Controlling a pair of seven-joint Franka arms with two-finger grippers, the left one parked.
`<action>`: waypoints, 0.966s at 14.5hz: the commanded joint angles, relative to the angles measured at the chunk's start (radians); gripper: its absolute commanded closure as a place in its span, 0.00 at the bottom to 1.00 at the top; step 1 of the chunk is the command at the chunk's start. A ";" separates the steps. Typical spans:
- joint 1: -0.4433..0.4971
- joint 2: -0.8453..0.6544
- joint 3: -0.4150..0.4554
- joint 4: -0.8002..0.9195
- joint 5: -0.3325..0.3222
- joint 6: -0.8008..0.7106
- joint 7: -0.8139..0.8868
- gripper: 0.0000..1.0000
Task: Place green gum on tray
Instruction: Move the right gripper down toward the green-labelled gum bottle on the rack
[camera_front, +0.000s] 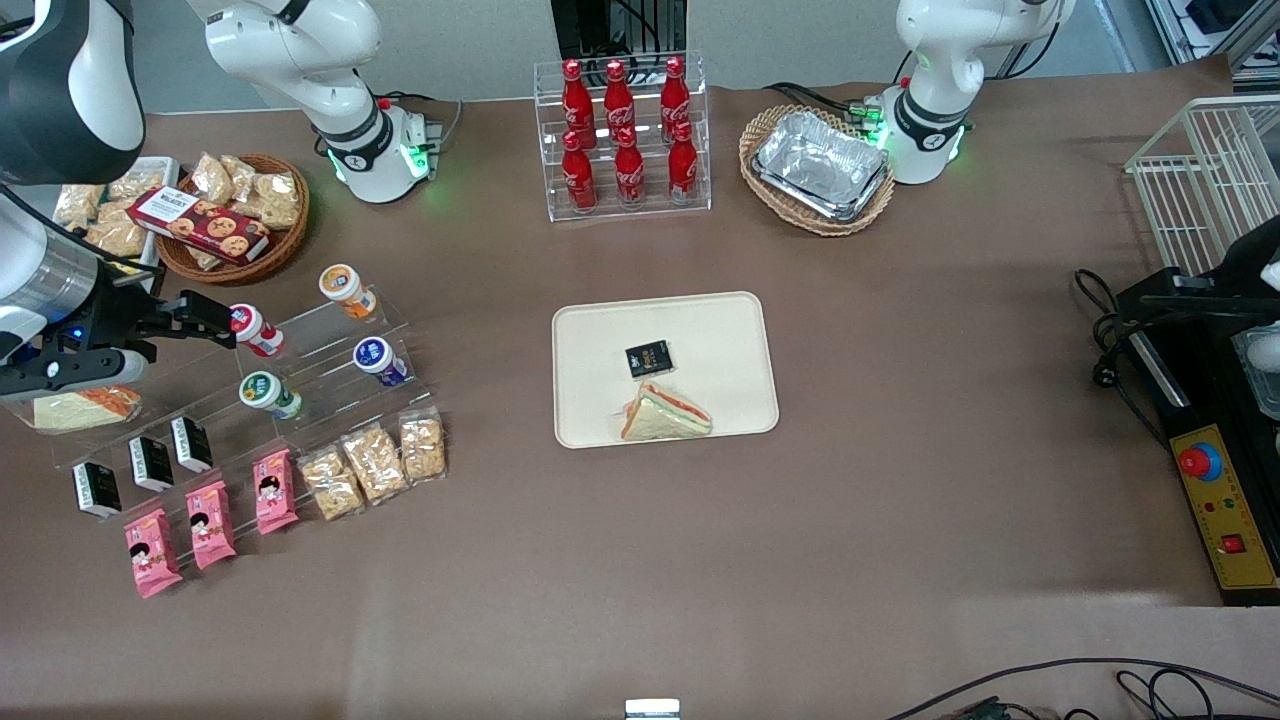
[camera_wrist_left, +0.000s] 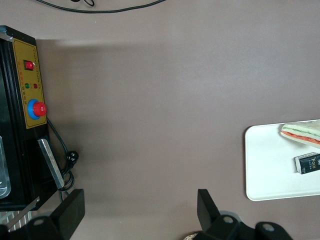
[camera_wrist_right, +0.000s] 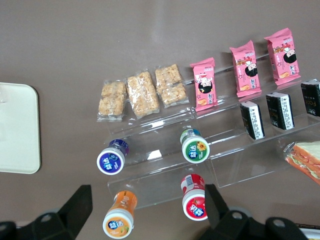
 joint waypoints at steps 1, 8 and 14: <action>0.002 -0.011 0.001 0.012 -0.003 -0.008 -0.012 0.00; 0.004 -0.014 0.004 -0.004 -0.001 -0.031 -0.014 0.00; -0.004 -0.016 -0.087 -0.018 -0.001 -0.030 -0.228 0.00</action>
